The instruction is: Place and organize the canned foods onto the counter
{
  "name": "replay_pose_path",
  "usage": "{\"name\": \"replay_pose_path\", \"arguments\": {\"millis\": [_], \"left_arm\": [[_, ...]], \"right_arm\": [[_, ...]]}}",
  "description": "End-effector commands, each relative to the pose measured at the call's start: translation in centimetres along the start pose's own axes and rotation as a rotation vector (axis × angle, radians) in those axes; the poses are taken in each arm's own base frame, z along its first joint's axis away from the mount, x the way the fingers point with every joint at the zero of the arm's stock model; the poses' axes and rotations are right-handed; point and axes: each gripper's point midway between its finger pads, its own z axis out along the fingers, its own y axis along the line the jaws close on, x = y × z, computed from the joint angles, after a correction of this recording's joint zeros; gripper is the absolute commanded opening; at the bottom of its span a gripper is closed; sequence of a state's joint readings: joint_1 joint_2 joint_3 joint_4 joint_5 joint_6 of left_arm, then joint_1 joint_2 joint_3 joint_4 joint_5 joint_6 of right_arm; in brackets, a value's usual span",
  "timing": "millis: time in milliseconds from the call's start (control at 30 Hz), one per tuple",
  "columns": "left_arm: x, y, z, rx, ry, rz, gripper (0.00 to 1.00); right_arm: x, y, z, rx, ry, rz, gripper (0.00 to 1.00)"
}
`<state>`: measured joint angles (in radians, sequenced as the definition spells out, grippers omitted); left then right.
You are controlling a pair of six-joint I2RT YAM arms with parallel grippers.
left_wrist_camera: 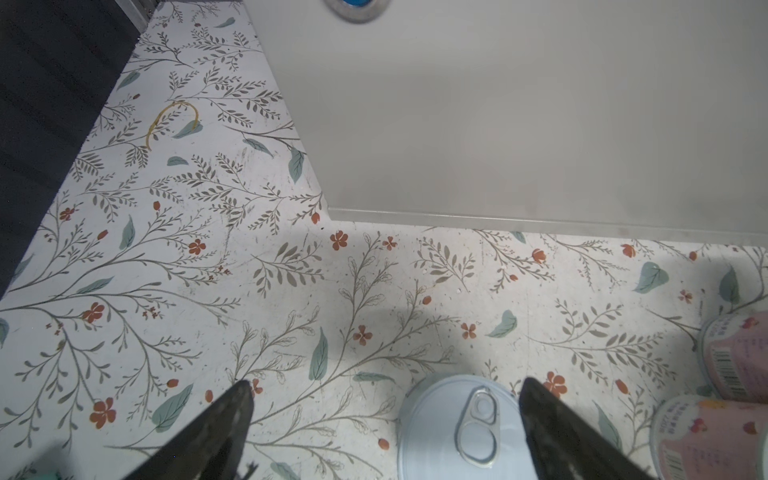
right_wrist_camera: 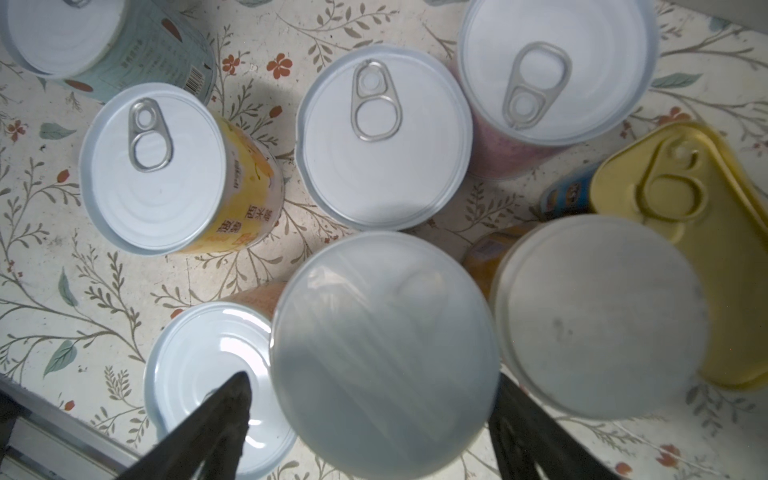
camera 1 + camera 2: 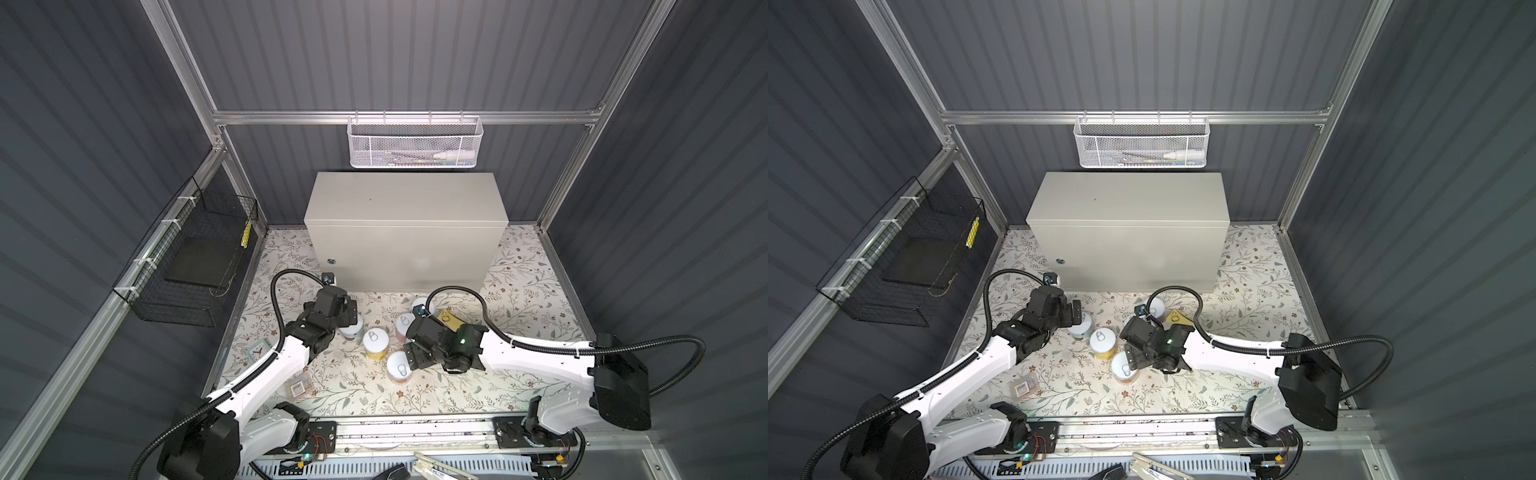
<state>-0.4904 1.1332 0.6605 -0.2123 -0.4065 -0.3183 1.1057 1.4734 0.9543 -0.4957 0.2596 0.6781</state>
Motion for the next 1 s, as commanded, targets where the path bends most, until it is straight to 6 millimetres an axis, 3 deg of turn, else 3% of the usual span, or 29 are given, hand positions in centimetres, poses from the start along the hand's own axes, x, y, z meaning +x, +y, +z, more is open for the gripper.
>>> {"name": "replay_pose_path", "arguments": {"millis": [0,300,433,733,967], "left_arm": [[0.1,-0.5,0.2,0.019,0.007,0.009,1.0],[0.4,-0.6,0.4,0.026,0.012,0.012,1.0],[0.4,-0.7,0.5,0.03,0.013,0.013,1.0],[0.8,-0.9,1.0,0.036,0.026,0.015,1.0],[1.0,-1.4,1.2,0.058,0.035,0.016,1.0]], "right_arm": [[-1.0,0.0,0.3,0.021,-0.021,0.019,0.86],[-1.2,-1.0,1.2,0.068,-0.014,0.045,0.79],[-1.4,-1.8,1.5,0.13,-0.005,0.044,0.84],[-2.0,-0.5,2.3,0.105,0.009,0.027,0.74],[-2.2,-0.5,2.4,0.117,0.009,0.031,0.71]]}}
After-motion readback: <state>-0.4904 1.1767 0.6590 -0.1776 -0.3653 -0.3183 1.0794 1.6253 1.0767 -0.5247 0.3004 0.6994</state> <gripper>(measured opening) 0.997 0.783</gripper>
